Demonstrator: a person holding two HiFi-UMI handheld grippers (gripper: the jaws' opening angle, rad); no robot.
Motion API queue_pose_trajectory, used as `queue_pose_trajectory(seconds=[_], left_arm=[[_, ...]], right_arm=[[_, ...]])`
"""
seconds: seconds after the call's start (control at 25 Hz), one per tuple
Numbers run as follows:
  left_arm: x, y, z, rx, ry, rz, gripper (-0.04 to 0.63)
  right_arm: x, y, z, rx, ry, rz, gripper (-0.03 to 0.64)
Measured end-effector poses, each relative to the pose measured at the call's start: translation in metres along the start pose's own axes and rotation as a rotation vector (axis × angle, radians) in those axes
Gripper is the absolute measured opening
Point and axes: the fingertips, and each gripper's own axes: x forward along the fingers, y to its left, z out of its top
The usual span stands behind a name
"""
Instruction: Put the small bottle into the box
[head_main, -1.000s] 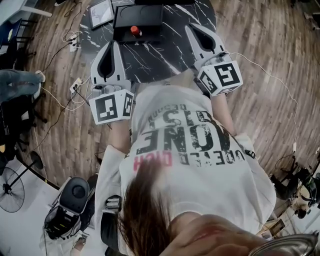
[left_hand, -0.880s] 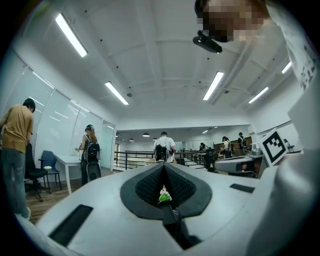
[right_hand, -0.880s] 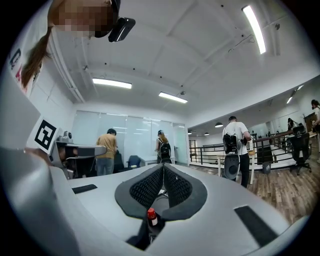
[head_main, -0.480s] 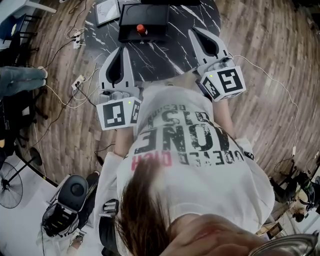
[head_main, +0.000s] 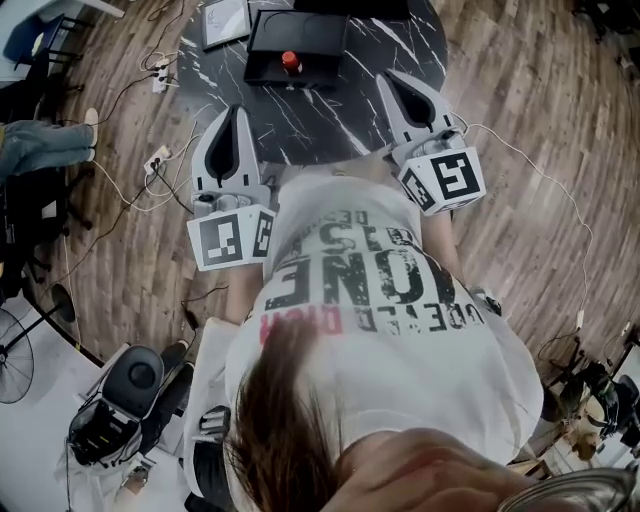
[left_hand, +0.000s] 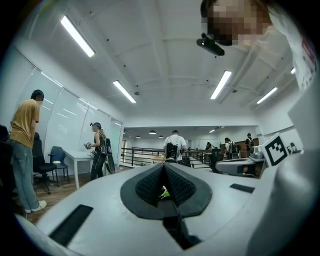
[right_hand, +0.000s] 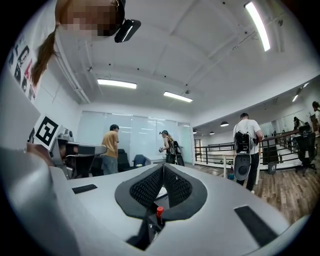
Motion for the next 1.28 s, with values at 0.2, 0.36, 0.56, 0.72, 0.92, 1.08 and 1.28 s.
queue_pose_trajectory(seconds=[0.2,0.36,0.56,0.72,0.92,1.08,1.28], left_arm=[[-0.001,-0.001,0.003,0.009,-0.008,0.014,0.003],[0.001,-0.004,0.002,0.014,-0.008,0.013,0.003],[0.007,-0.011,0.005,0.022,-0.006,0.003,0.005],[0.011,-0.013,0.004,0.023,-0.001,-0.001,0.004],[0.013,-0.016,0.003,0.025,0.003,0.001,0.003],[0.014,-0.017,0.003,0.029,0.006,0.002,0.005],[0.017,-0.023,0.003,0.038,0.007,-0.008,0.005]], right_arm=[[0.003,0.002,0.003,-0.006,-0.014,0.034,0.003],[0.003,-0.002,0.005,-0.018,-0.021,0.039,0.003],[0.0,-0.006,0.006,-0.013,-0.016,0.046,0.003],[-0.001,-0.01,0.004,-0.01,-0.008,0.044,0.003],[-0.003,-0.013,0.001,-0.015,0.0,0.048,0.003],[-0.004,-0.015,-0.002,-0.023,0.012,0.059,0.003],[-0.005,-0.016,-0.003,-0.035,0.015,0.068,0.003]])
